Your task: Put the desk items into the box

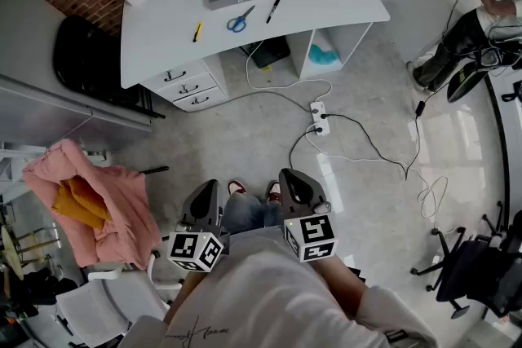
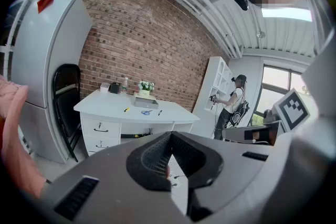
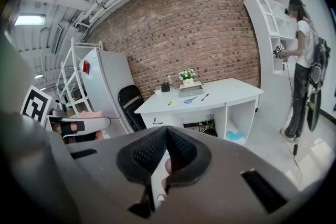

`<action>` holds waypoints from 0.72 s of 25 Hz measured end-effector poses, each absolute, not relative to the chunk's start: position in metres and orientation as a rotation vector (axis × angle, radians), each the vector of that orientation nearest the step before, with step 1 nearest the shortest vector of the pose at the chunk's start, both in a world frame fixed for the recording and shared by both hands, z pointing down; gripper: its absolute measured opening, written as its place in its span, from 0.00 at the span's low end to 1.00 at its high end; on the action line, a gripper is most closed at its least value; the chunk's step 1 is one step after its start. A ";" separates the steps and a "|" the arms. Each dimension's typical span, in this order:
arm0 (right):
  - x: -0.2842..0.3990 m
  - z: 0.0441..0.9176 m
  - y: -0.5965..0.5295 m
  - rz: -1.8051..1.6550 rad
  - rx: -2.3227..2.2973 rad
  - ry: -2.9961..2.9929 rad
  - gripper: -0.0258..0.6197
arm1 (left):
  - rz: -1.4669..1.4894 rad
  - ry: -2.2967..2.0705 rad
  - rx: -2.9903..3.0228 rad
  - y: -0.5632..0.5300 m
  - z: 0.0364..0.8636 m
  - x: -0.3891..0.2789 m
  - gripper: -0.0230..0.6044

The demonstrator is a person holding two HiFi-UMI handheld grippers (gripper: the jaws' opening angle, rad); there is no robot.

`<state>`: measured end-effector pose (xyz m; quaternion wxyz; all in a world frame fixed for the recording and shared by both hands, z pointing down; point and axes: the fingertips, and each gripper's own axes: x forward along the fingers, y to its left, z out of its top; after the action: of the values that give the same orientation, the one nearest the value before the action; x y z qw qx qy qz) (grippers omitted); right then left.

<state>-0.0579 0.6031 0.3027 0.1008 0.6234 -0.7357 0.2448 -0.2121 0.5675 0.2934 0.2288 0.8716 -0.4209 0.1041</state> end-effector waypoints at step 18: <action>-0.062 0.327 0.508 0.806 1.868 -2.100 0.08 | 0.345 -1.027 2.497 0.460 0.308 -0.197 0.04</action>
<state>-0.0623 0.5077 0.3272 0.1088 0.6350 -0.7140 0.2741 -0.1973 0.4598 0.3081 0.2083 0.8972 -0.3692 0.1239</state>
